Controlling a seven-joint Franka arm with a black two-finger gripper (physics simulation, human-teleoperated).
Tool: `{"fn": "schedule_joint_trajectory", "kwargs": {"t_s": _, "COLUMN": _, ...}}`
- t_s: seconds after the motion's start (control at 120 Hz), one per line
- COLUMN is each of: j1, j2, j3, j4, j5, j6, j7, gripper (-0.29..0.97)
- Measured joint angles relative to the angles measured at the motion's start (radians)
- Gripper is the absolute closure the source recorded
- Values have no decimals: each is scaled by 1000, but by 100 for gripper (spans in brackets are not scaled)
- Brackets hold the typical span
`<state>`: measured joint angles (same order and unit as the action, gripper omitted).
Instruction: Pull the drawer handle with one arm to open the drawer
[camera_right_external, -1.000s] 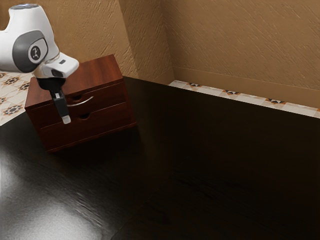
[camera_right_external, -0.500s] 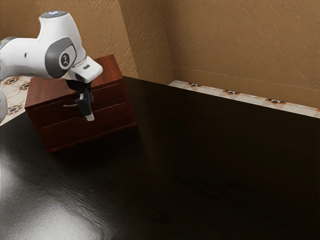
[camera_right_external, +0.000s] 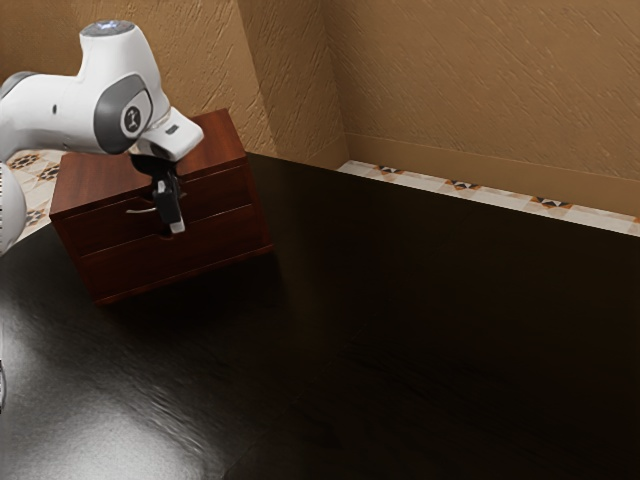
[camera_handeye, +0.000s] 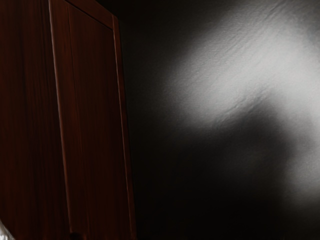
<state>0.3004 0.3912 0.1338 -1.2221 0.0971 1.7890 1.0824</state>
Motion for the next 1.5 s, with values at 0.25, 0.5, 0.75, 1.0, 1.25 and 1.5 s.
{"fn": "schedule_joint_trajectory", "kwargs": {"t_s": 0.25, "j1": 0, "j2": 1, "j3": 33, "j4": 4, "j5": 5, "j6": -16, "j7": -39, "gripper": 0}}
{"fn": "schedule_joint_trajectory", "kwargs": {"t_s": 0.5, "j1": 4, "j2": 1, "j3": 35, "j4": -1, "j5": 6, "j6": -23, "j7": -63, "gripper": 0}}
{"fn": "schedule_joint_trajectory", "kwargs": {"t_s": 0.75, "j1": 8, "j2": 1, "j3": 36, "j4": -4, "j5": 7, "j6": -24, "j7": -79, "gripper": 11}}
{"fn": "schedule_joint_trajectory", "kwargs": {"t_s": 1.0, "j1": 11, "j2": 2, "j3": 35, "j4": -5, "j5": 23, "j6": -18, "j7": -85, "gripper": 17}}
{"fn": "schedule_joint_trajectory", "kwargs": {"t_s": 1.25, "j1": 12, "j2": 4, "j3": 36, "j4": -13, "j5": 26, "j6": -14, "j7": -85, "gripper": 16}}
{"fn": "schedule_joint_trajectory", "kwargs": {"t_s": 1.5, "j1": 11, "j2": 5, "j3": 36, "j4": -20, "j5": 22, "j6": -11, "j7": -86, "gripper": 17}}
